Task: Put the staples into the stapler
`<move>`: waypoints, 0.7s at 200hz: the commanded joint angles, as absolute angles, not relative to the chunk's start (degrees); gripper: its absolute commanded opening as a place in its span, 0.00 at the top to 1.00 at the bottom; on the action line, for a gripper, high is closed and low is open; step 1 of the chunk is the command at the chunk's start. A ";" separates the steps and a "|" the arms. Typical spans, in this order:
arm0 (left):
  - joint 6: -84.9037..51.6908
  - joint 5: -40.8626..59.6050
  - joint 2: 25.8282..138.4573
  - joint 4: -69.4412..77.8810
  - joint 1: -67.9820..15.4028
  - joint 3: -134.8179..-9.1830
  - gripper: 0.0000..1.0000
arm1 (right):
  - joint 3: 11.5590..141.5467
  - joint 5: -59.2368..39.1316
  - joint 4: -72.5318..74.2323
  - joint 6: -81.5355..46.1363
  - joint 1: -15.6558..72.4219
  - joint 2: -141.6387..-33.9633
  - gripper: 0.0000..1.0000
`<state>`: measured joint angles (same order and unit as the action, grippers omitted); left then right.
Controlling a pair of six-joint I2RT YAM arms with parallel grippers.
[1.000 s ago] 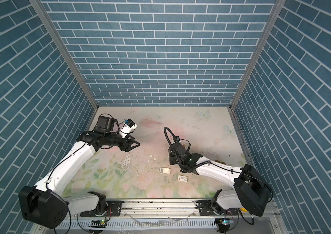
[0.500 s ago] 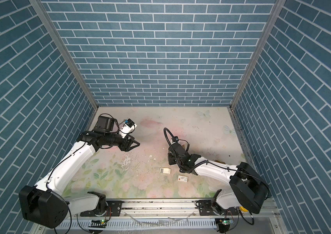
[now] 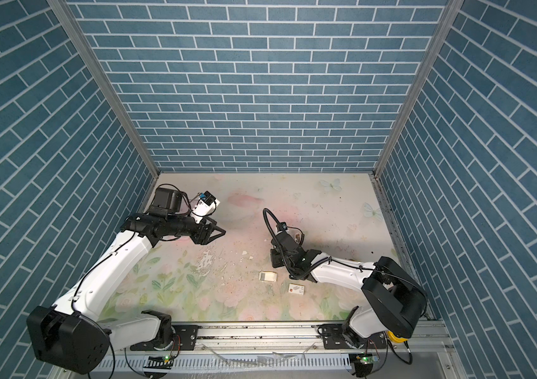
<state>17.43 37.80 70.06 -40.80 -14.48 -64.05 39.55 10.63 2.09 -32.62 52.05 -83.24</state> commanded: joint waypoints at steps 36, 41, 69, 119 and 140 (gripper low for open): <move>17.58 39.11 69.70 -40.23 -13.97 -63.81 0.36 | 38.20 10.55 4.12 -32.08 51.86 -84.46 1.00; 17.58 39.09 69.70 -40.11 -13.99 -63.81 0.36 | 38.16 10.48 4.09 -32.10 51.90 -84.61 1.00; 17.50 39.20 69.84 -40.08 -13.97 -63.63 0.36 | 38.24 10.37 3.88 -32.16 51.82 -85.15 1.00; 17.77 39.15 69.96 -40.30 -13.97 -63.98 0.36 | 38.36 10.37 3.88 -32.56 52.01 -86.13 1.00; 17.96 39.11 69.74 -40.39 -13.97 -63.98 0.36 | 38.42 10.15 4.00 -32.82 51.99 -86.56 1.00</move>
